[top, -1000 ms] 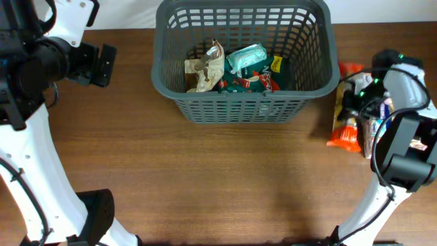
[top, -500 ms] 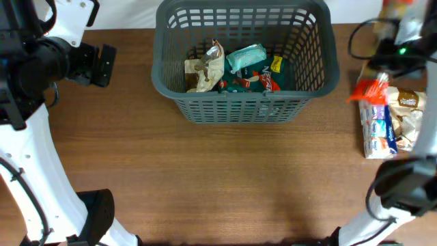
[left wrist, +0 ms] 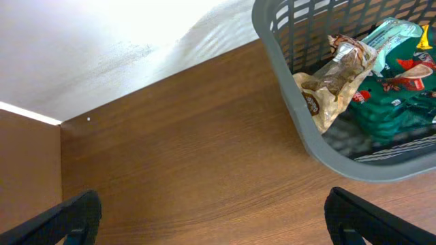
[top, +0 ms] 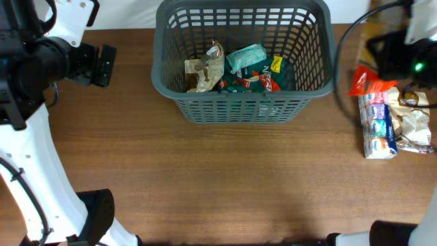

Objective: Pack container
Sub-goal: 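Lift the spaghetti pack with the right gripper and place it in the basket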

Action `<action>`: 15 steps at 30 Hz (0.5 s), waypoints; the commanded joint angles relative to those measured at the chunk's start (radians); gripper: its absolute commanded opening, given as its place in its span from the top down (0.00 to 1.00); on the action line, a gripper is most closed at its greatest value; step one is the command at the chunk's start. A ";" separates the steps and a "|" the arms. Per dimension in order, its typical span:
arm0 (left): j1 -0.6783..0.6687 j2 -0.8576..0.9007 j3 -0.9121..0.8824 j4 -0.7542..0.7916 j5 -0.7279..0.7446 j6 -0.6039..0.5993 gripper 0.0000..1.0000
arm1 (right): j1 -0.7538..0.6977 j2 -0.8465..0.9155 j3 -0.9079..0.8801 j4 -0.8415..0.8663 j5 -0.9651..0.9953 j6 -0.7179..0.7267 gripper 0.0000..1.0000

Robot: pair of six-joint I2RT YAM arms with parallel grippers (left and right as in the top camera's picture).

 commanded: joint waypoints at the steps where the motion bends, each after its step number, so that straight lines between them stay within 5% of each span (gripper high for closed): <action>1: 0.003 -0.002 0.001 -0.003 -0.004 -0.010 0.01 | 0.098 -0.032 0.031 -0.004 -0.029 -0.227 0.96; 6: 0.003 -0.002 0.001 -0.003 -0.004 -0.010 0.01 | 0.244 0.012 0.026 -0.047 -0.027 -0.541 0.96; 15: 0.003 -0.002 0.001 -0.002 -0.004 -0.010 0.01 | 0.379 0.139 0.026 0.016 0.012 -0.863 0.96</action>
